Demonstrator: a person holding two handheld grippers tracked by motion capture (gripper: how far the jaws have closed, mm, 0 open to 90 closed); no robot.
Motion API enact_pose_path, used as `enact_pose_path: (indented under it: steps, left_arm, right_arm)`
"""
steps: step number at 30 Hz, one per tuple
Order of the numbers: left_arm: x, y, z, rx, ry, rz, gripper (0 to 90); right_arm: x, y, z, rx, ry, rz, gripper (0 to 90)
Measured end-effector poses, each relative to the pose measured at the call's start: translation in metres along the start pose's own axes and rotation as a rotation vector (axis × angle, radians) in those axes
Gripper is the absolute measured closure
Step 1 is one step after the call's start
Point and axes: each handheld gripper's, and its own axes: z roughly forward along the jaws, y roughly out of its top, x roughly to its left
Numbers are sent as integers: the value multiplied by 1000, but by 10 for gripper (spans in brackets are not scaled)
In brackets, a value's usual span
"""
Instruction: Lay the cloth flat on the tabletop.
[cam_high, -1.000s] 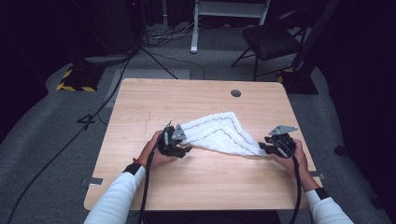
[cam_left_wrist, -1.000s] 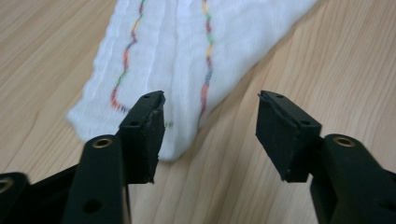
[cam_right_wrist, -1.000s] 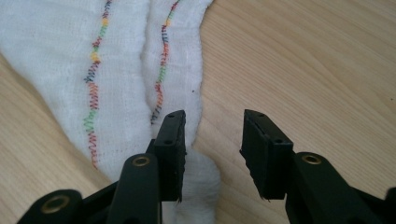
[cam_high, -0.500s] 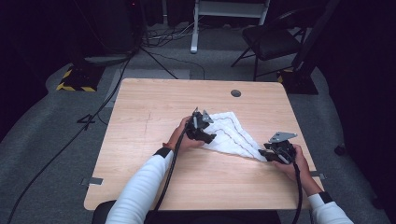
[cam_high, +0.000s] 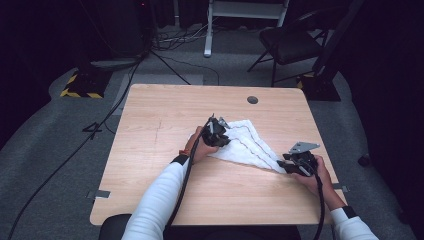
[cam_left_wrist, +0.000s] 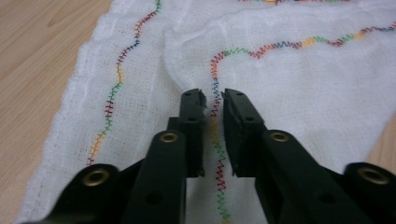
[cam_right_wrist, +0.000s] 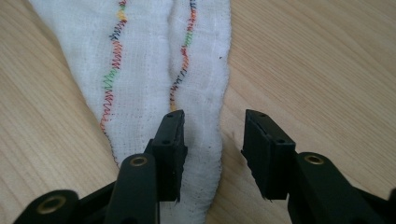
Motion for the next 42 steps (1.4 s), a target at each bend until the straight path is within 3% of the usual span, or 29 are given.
enact_pose_path:
  steps: [5,14,21,23,27,29,33,35,36,42]
  left_arm:
    - [-9,-4,-20,-71,-30,38,849]
    - [-42,-30,-64,-103,-65,156,855]
    - [-74,-56,-73,-38,-106,236,856]
    - [-82,-62,-75,-23,-90,258,855]
    - [-93,-74,-76,7,-87,255,845]
    - [-96,-79,-77,22,-87,246,808]
    - [-97,-84,-81,0,-93,220,767]
    - [-95,-82,-83,-7,-72,208,696]
    - [-94,-80,-82,-22,-80,200,680]
    - [-104,-69,-73,-18,-86,194,344]
  right_arm:
    - [0,0,0,3,-4,0,582]
    - [1,1,0,7,-12,-1,563]
    - [2,1,-1,12,-14,-6,544]
    - [3,1,-2,10,-7,-4,529]
    - [6,2,-4,3,-20,-18,518]
    - [8,2,-4,4,-16,-21,517]
    - [12,-1,-5,12,-19,-44,515]
    - [14,-4,-8,6,-20,-50,516]
    - [15,-5,-9,6,-14,-48,515]
    - [15,-9,-12,3,-12,-43,500]
